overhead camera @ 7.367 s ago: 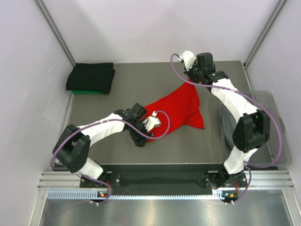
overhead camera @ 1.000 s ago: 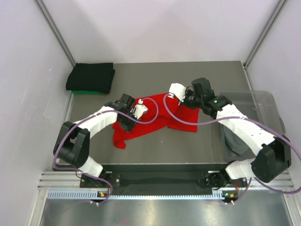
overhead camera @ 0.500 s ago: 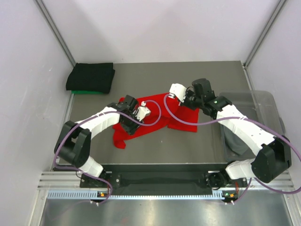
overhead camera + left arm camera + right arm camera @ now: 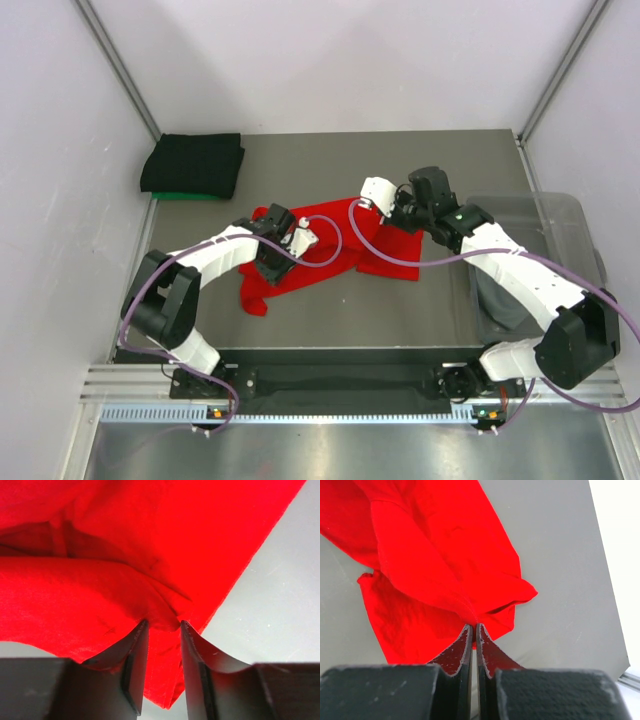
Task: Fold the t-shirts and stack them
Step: Flatten the tshirt out
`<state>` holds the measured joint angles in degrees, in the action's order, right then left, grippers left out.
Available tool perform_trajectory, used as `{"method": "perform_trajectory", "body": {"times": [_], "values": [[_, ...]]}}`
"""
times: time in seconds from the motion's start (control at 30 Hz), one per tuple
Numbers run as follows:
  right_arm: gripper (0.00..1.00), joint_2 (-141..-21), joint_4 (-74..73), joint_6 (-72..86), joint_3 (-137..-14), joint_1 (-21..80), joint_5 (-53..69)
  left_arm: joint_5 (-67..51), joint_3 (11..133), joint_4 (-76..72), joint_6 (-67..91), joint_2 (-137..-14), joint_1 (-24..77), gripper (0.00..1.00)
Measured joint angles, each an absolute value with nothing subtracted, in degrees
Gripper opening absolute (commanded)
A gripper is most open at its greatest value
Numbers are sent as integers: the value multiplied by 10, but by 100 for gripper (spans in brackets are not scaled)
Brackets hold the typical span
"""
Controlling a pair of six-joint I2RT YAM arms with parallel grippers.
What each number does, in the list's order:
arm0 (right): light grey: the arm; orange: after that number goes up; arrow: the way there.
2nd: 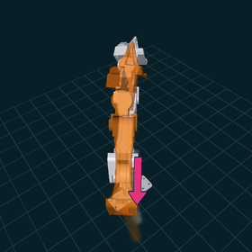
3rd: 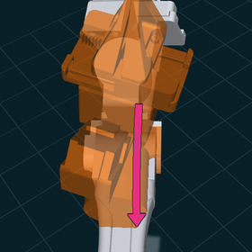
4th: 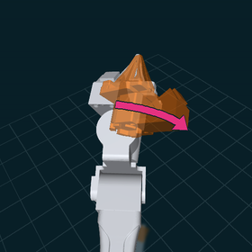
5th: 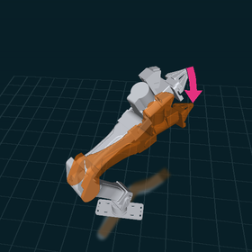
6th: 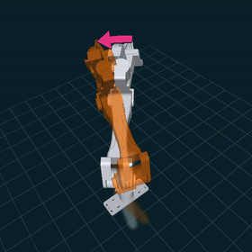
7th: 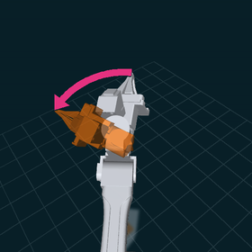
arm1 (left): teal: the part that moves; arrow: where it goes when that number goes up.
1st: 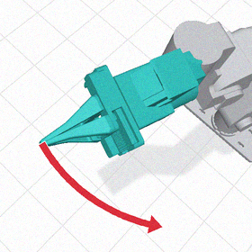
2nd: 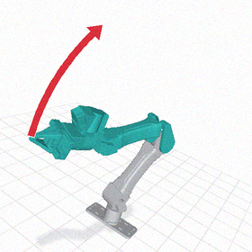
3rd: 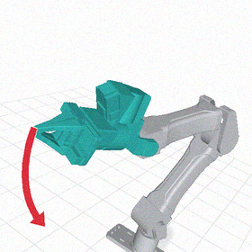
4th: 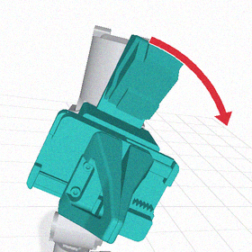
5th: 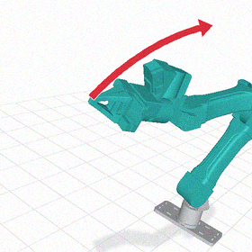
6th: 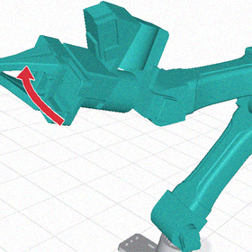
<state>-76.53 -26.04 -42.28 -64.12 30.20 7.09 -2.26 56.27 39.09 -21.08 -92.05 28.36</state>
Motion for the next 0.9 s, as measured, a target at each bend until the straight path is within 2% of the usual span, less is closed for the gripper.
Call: {"method": "perform_trajectory", "body": {"times": [0.07, 0.23, 0.37, 0.4, 0.67, 0.9], "values": [[0, -765, -260, -422, -641, 302, 72, -20, 563, 391, -211, -921, 284, 28], [0, -765, -260, -421, -641, 302, 72, -18, 563, 391, -210, -921, 284, 20], [0, -764, -255, -419, -635, 302, 73, -18, 564, 391, -209, -921, 284, 2], [0, -763, -254, -419, -632, 301, 73, -18, 564, 391, -209, -921, 284, 0], [0, -761, -249, -393, -632, 275, 69, -1, 583, 405, -215, -890, 284, 0], [0, -754, -248, -279, -696, 175, 78, 51, 608, 425, -241, -725, 264, 0]]}}
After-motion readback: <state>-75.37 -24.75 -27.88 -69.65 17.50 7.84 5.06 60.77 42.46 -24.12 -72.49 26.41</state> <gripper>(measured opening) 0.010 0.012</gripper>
